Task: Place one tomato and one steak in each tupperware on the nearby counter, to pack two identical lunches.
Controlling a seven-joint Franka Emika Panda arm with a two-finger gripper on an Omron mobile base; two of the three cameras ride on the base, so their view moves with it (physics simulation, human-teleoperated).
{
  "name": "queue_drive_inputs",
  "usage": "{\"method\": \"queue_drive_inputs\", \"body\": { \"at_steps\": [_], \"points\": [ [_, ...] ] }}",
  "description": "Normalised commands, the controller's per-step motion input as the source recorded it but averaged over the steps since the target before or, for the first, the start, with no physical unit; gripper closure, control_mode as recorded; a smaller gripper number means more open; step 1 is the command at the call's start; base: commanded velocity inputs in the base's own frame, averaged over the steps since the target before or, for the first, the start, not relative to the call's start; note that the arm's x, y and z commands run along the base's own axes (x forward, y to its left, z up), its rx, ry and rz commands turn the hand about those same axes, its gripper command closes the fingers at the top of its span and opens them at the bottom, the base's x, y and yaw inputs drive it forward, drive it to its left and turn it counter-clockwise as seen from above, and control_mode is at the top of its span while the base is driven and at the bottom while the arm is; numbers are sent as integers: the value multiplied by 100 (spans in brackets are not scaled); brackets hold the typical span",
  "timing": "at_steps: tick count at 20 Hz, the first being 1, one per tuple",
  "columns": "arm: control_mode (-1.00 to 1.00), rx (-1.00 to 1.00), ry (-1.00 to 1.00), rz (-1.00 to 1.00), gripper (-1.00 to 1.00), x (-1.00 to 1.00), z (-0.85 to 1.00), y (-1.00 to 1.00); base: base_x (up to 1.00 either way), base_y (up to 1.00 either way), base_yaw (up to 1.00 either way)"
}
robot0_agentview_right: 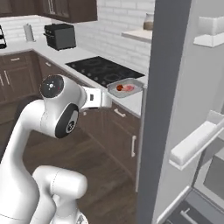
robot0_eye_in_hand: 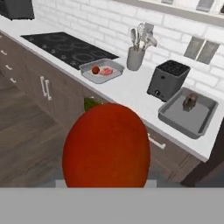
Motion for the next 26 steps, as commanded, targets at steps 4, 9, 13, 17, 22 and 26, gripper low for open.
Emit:
{"method": "queue_drive_inputs", "body": {
  "at_steps": [4,9,13,17,22,26],
  "points": [
    [100,0,0,0,100,0,0,0,100,92,34],
    [100,0,0,0,100,0,0,0,100,81,41],
    [100,0,0,0,100,0,0,0,100,65,39],
    [100,0,0,0,100,0,0,0,89,17,-22],
    [100,0,0,0,100,0,0,0,36,0,-64],
    [100,0,0,0,100,0,0,0,27,-1,-63]
  ]
}}
